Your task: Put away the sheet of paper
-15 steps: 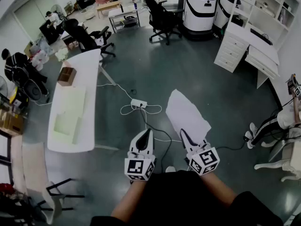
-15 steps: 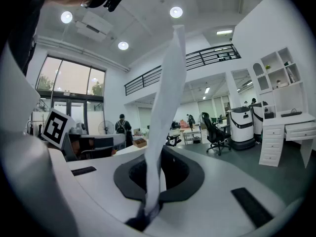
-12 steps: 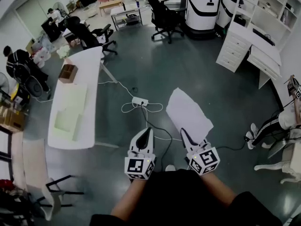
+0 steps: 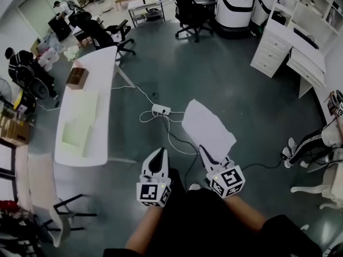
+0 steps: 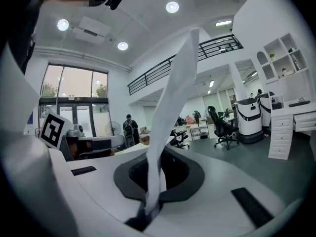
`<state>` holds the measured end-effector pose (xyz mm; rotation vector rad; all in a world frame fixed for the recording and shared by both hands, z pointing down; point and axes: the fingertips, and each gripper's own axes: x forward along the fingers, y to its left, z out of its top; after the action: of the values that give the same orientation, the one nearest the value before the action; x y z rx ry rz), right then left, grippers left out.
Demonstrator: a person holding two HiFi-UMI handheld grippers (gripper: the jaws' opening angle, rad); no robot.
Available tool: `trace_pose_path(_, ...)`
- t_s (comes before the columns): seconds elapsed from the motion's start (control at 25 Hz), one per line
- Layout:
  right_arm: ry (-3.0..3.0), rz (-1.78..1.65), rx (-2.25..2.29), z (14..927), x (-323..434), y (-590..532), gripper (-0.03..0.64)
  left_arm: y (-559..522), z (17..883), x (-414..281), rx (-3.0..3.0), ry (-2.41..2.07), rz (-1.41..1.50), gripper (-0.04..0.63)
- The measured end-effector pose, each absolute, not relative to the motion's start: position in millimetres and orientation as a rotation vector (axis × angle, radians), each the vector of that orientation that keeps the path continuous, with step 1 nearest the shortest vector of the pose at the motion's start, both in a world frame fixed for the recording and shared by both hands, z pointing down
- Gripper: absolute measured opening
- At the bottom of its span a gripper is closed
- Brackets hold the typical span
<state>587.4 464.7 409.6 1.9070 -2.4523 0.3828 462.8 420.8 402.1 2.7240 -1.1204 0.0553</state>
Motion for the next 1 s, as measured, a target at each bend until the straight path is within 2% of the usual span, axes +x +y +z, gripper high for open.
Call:
trace_pose_path(0.4, -2.476, 0.38, 1.842, 412, 573, 372, -0.003, 327, 410, 447, 2.655, -1.099, 0.01, 0.003)
trace_pose_path(1.0, -2.433, 0.394, 1.751, 406, 524, 145, -0.003, 108, 404, 392, 2.605, -1.104, -0.003, 0.003)
